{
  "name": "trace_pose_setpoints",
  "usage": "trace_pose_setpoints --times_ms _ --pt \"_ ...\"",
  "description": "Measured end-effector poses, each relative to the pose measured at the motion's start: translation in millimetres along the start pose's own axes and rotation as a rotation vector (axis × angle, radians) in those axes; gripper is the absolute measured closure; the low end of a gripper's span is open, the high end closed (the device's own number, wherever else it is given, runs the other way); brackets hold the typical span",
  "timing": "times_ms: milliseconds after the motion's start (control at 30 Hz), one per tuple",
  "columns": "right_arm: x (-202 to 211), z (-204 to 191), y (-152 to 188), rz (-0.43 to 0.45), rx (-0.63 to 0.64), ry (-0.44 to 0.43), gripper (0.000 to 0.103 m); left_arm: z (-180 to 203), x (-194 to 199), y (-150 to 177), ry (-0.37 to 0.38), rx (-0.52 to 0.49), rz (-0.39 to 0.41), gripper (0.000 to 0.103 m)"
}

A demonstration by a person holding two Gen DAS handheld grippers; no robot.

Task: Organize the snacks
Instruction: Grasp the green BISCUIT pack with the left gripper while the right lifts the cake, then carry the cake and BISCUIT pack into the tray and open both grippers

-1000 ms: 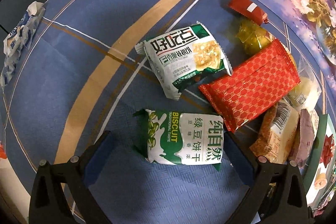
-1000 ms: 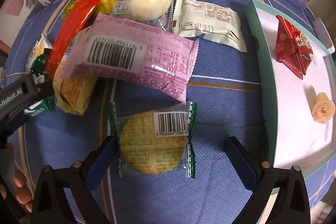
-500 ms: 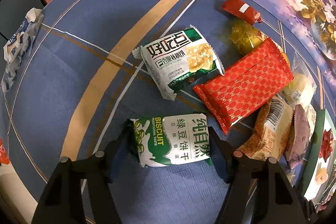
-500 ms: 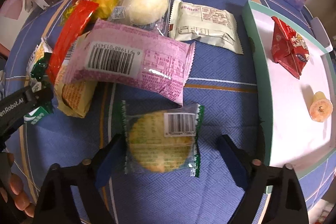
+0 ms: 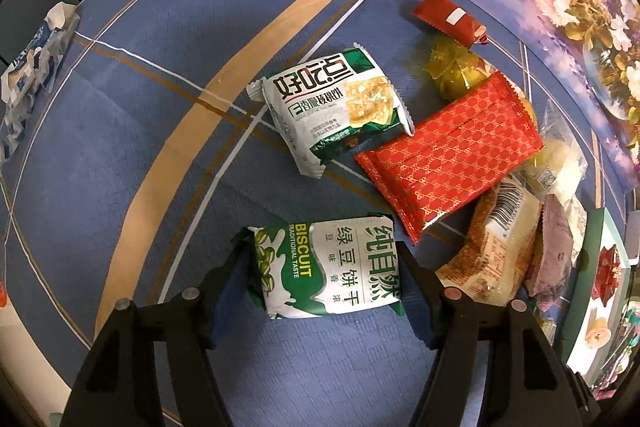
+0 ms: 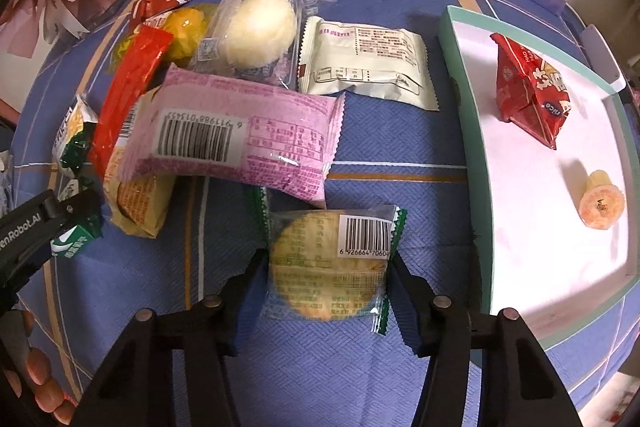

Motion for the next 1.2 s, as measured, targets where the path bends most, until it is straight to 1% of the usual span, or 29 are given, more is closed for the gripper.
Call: trace_pose_setpoints --times_ms 100,133,167,400,533,600,700,767,933,1033,1200 --pt "4.3 3.5 -0.8 0.002 -0.015 -0.025 0.045 -0.5 7.1 2.6 0.012 0.002 0.003 0.032" --pt "8.8 5.4 4.5 0.008 -0.022 -0.034 0.045 -0.4 8.9 3.1 0.017 0.003 0.005 0.032" --pt "14.5 10.5 2.6 0.014 -0.022 -0.039 0.045 -0.4 11.5 3.5 0.022 0.005 0.009 0.032" --pt "55.3 23.1 -6.7 0.107 -0.032 -0.05 0.045 0.5 41.1 4.3 0.052 0.013 0.054 0.032" --pt "82.7 34.7 -12.6 0.171 -0.056 -0.045 0.045 4.9 71.4 1.6 0.072 0.008 0.116 0.032" --pt "86.5 33.1 -10.7 0.191 -0.073 -0.032 0.045 8.2 84.1 1.1 0.08 0.0 0.145 0.032" --pt "96.4 50.0 -9.5 0.219 -0.109 -0.011 0.045 15.2 101.0 -0.2 0.093 -0.024 0.194 0.032" --pt "101.3 65.4 -4.8 0.232 -0.135 0.009 0.045 24.9 110.0 1.3 0.099 -0.048 0.216 0.032" --pt "113.8 105.1 -2.4 0.271 -0.208 0.048 0.045 55.6 112.0 2.7 0.119 -0.116 0.246 0.032" --pt "120.1 129.0 0.2 0.287 -0.253 0.071 0.045 76.3 113.6 8.4 0.147 -0.152 0.244 0.032" --pt "131.7 173.2 6.9 0.306 -0.334 0.115 0.045 116.0 115.6 27.8 0.184 -0.243 0.234 0.032"
Point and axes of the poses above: each gripper's, at about its wrist camera, not at the fingertips, and x roughly against the way its jaws point, z to its right, y to its underside, the point moved 8 cm from there along -x, roughly the way its jaws point, and after that the axes turned 4 degrees about x, right-handed, at the moved point
